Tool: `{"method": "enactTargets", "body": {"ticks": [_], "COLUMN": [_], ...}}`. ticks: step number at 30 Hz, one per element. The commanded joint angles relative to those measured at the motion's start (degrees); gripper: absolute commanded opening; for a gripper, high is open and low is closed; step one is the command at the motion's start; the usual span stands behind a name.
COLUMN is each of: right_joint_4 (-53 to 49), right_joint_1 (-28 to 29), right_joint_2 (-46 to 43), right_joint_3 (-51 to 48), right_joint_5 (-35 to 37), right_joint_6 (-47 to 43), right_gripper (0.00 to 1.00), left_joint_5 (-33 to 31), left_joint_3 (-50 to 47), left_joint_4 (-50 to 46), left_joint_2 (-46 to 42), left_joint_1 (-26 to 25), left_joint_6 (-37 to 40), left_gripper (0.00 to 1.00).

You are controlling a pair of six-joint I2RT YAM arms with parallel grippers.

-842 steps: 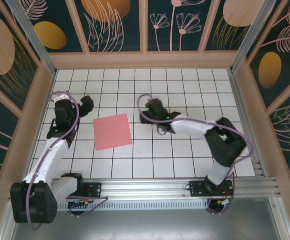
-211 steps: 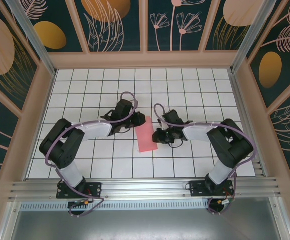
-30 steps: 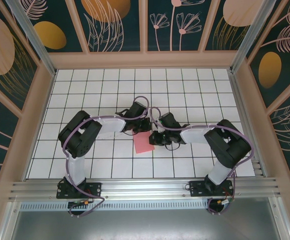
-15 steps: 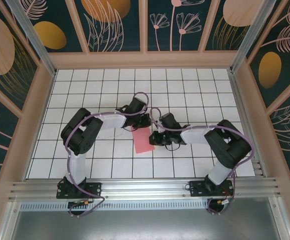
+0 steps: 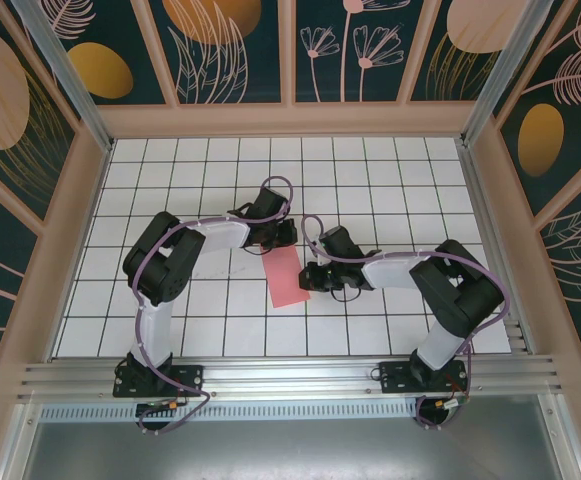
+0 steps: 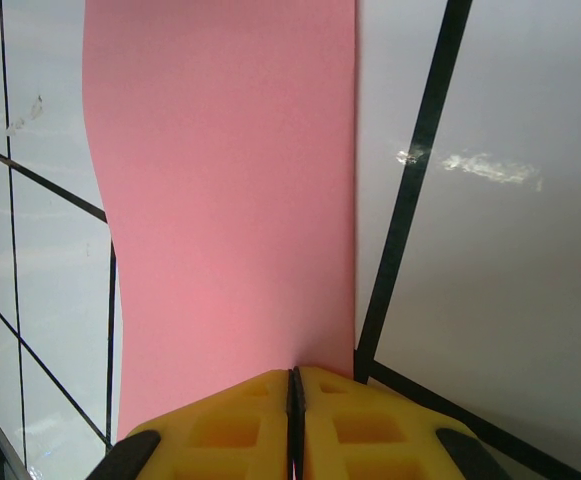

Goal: Fold a paper plane with a square sheet of paper (pick it up from the middle)

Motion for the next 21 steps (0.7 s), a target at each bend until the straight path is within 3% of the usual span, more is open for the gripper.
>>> {"method": "enactTargets", "body": {"ticks": [1,9,16,21], "right_joint_4": [-15.65,-13.92,-10.73,-10.91], "right_joint_1": [1.01,1.01,0.16,-1.41], "right_joint_2": [3.72,0.83,-3.33,-1.4], "right_joint_3": [-5.37,-5.4,6.93,13.45], "right_joint_5": [3.48,1.69,-0.38,2.15], "right_joint_6": [0.44,0.2,0.34,0.35], "right_gripper": [0.13,0.13,0.15,0.18], "left_joint_5": [-6.28,-3.61,-0.5,0.11], "left_joint_3": [0.52,-2.0,-5.33,-5.62], "left_joint_4": [1.38,4.83,7.4,7.41], "left_joint_2": [2.96,3.82,2.71,2.28], "left_joint_1": [2.75,3.59,3.54,3.56], "left_joint_6": [1.89,2.69,2.74,2.97], "left_gripper": [0.1,0.1,0.09,0.09]}}
